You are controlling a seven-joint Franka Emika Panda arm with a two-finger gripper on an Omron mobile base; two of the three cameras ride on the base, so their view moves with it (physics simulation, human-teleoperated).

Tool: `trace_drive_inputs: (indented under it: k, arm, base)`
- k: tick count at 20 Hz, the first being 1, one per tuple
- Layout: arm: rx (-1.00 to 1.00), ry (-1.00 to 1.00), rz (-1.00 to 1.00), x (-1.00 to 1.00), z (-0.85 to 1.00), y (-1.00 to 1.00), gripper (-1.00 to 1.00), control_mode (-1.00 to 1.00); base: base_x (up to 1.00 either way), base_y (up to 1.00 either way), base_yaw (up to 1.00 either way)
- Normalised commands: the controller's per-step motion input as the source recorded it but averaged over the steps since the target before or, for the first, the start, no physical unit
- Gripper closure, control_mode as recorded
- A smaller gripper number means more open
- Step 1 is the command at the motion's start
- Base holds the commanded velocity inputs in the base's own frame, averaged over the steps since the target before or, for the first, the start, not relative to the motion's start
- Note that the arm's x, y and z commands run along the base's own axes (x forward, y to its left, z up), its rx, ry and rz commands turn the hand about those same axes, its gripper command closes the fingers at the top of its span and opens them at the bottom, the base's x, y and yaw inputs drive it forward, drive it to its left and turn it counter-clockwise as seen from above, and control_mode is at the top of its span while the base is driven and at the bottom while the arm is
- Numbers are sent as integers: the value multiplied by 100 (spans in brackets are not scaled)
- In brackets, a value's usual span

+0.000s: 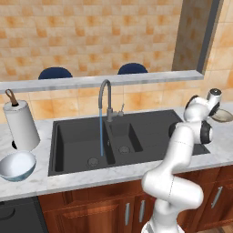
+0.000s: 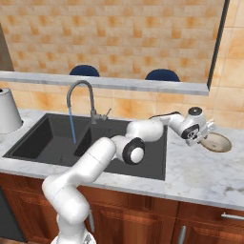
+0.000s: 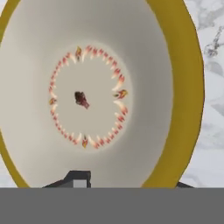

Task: Rinse each bowl for a few seconds and place them down in the sink or on the counter.

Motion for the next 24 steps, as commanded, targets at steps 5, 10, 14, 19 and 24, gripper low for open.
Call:
trace_drive_inputs:
  k: [5, 10, 14, 19, 24]
  arm:
    - [1, -4, 3, -27, 0, -1, 100, -100]
    - [-10, -16, 2, -43, 9, 43, 100, -100]
    - [-11, -21, 14, -42, 41, 49, 100, -100]
    - [-7, -20, 17, -46, 46, 34, 100, -100]
    - [-3, -12, 13, -70, 29, 42, 100, -100]
  base:
    - [0, 0, 0]
    - [0, 0, 0]
    - [0, 0, 0]
    - [0, 0, 0]
    - [0, 0, 0]
